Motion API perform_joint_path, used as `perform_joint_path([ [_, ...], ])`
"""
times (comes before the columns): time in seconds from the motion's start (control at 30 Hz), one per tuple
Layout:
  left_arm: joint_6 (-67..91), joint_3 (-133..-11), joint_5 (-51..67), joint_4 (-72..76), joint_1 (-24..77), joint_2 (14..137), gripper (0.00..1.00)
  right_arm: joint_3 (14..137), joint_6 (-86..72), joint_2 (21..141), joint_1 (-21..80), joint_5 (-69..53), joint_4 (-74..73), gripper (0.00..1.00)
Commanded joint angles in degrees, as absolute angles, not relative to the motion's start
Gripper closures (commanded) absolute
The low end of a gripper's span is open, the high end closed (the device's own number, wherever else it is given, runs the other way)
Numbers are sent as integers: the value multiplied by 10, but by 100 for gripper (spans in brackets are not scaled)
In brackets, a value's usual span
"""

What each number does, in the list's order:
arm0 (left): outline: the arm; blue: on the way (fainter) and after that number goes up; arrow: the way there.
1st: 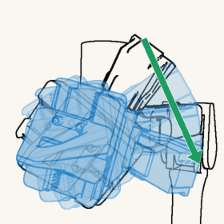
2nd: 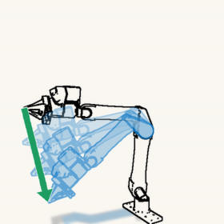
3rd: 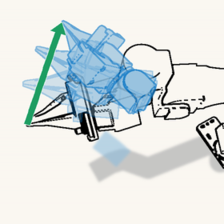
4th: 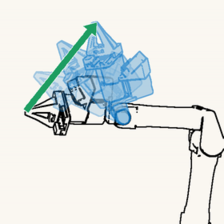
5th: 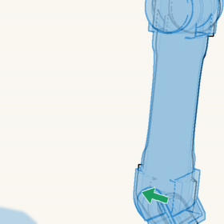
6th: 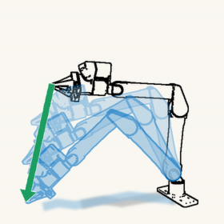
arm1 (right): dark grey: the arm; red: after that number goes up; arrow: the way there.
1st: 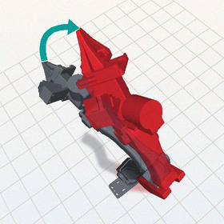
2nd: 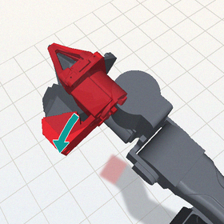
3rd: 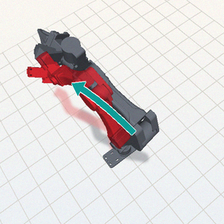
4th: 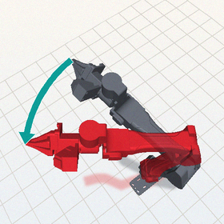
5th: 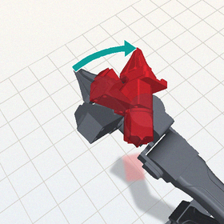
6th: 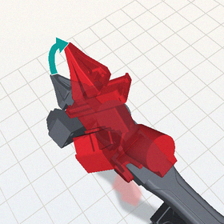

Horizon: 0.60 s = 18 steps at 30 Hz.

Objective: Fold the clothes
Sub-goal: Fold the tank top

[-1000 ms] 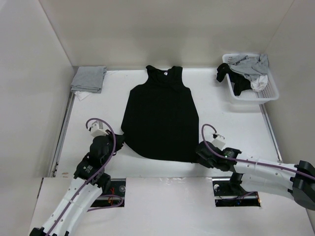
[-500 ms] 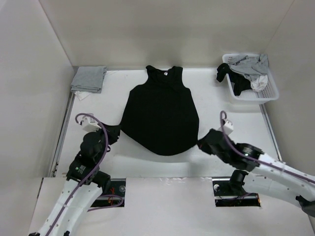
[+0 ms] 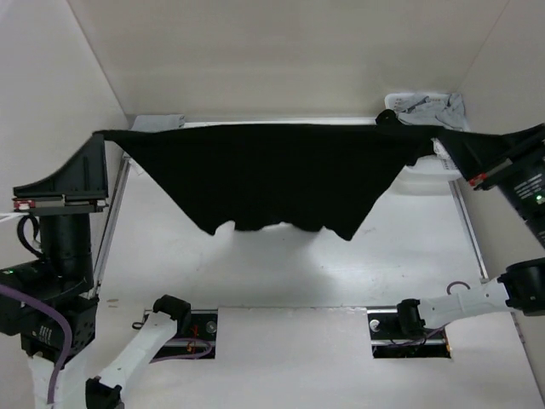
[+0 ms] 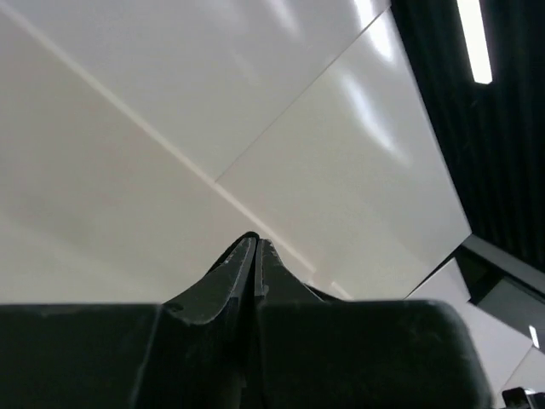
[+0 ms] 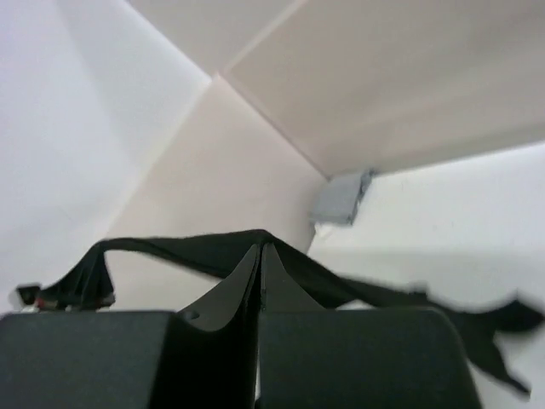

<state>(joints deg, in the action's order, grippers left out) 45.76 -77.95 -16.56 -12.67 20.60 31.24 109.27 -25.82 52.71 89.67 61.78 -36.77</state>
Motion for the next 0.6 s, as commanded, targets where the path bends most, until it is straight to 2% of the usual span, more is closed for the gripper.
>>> perform_joint_path([
  [0.0,426,-845,-167,-90,199,382,99,1115,27,570,934,725,-199,100],
  [0.1,410,-861,-165,-80,204,435,99,1051,168,565,886,705,-24,100],
  [0.23,382,-863,-172,-65,175,553,98,1027,209,586,778,660,19,100],
  [0.37,433,-836,-131,-51,113,665,98,1016,85,643,623,530,-94,100],
  [0.47,450,-843,-109,-33,82,735,98,1039,-81,713,464,326,-211,100],
  [0.57,449,-930,-101,-42,73,824,98,1118,-156,816,327,153,-232,100],
])
